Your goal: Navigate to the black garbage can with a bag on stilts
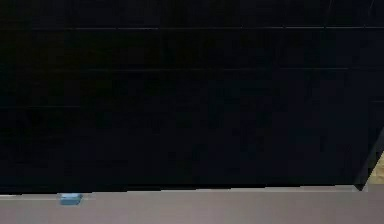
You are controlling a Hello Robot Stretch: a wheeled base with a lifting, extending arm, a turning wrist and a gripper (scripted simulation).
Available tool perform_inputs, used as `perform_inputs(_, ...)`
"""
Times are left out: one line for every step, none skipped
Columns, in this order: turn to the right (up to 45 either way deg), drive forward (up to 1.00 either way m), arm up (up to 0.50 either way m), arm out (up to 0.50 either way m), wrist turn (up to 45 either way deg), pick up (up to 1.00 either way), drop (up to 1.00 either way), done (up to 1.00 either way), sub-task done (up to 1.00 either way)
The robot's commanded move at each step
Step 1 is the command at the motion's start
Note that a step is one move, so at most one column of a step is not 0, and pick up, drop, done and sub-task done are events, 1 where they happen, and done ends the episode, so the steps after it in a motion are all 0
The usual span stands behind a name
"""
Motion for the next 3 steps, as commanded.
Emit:
perform_inputs(9.0,0.0,0.0,0.0,0.0,0.0,0.0,0.0,0.0)
perform_inputs(0.0,0.35,0.0,0.0,0.0,0.0,0.0,0.0,0.0)
perform_inputs(-18.0,0.0,0.0,0.0,0.0,0.0,0.0,0.0,0.0)
